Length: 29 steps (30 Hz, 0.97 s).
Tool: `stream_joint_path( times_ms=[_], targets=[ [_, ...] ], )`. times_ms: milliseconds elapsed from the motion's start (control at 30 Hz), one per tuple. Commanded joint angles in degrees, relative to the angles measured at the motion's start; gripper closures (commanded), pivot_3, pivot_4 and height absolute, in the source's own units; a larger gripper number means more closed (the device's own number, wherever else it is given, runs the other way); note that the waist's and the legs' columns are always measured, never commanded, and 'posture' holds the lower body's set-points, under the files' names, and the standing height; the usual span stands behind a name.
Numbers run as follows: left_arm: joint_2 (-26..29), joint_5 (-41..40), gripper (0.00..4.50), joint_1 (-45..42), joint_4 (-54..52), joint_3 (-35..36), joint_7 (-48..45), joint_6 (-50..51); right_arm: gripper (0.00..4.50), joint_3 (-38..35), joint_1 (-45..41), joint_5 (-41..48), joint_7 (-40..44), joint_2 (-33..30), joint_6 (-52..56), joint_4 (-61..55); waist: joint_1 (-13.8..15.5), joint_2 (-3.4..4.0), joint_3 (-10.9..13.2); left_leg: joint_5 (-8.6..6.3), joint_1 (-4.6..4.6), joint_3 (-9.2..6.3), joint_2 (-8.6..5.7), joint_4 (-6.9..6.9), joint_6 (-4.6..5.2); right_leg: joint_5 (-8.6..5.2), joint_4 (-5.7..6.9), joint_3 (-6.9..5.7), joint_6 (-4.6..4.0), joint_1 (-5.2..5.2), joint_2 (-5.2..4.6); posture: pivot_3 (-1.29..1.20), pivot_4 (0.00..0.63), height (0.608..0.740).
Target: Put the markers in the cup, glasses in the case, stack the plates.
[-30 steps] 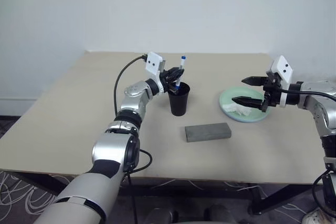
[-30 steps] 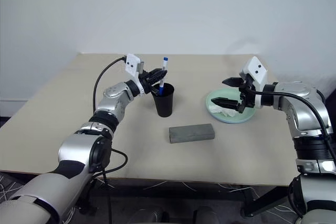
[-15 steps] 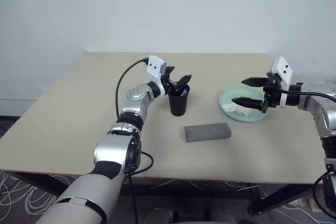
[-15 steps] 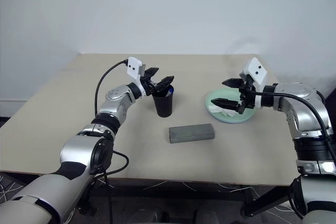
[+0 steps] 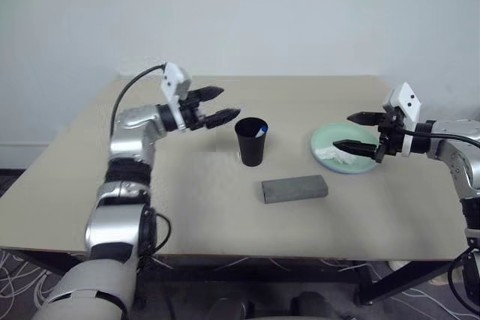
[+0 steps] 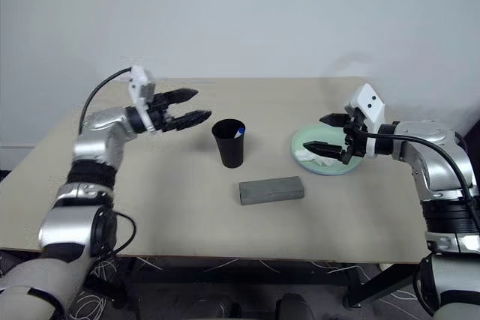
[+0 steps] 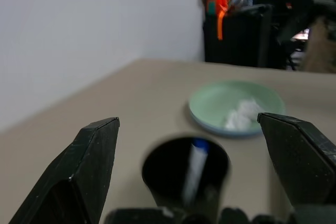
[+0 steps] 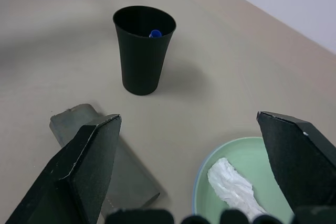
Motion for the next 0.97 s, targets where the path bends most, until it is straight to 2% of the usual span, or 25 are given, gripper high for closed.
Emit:
stream_joint_path(
  times_ms=[33,200,333,600,967],
  targets=[
    [3.01,-2.8,0.02,3.82,-12.02,0.41,0.47,5.14,0.0,-2.08,-0.29,1.18,-0.74,-0.38,0.52,-2.32,0.22,-0.03,0.01,0.0,0.01,-0.01,0.0,0.02,-0.01,0.0,0.02,0.0,0.0,0.01,0.0,0.0,0.0,0.732],
    [4.86,-5.89,0.02,13.59,-25.39,3.56,6.16,9.97,0.0,-4.02,2.36,3.26,-3.29,0.58,3.4,-4.89,0.58,-0.02,0.01,-0.02,0.05,-0.04,0.01,0.01,-0.04,-0.01,-0.01,0.0,-0.04,0.04,-0.04,0.0,0.0,0.732],
    [6.33,-8.99,0.02,18.07,-31.63,6.49,9.77,13.88,0.0,-4.7,4.11,4.43,-4.91,1.23,5.01,-7.13,0.55,-0.02,0.01,-0.02,0.02,-0.05,0.02,0.0,-0.05,-0.02,0.01,-0.01,-0.04,0.01,-0.03,0.0,0.0,0.732],
    [9.3,-12.04,0.02,21.1,-35.58,8.72,12.95,17.12,0.0,-4.37,3.9,5.64,-7.97,3.85,6.55,-8.29,0.55,-0.01,0.01,-0.02,0.08,0.01,0.1,-0.02,-0.05,-0.03,0.0,-0.03,-0.07,0.02,-0.01,0.0,0.0,0.732],
    [8.72,-14.28,0.02,25.41,-40.77,7.54,16.1,19.49,0.0,-4.11,4.59,6.78,-10.06,6.61,7.79,-10.17,0.56,-0.02,0.01,-0.02,0.05,0.02,0.08,-0.05,-0.06,-0.03,-0.04,-0.02,-0.07,-0.01,-0.02,0.0,0.0,0.732]
  ],
)
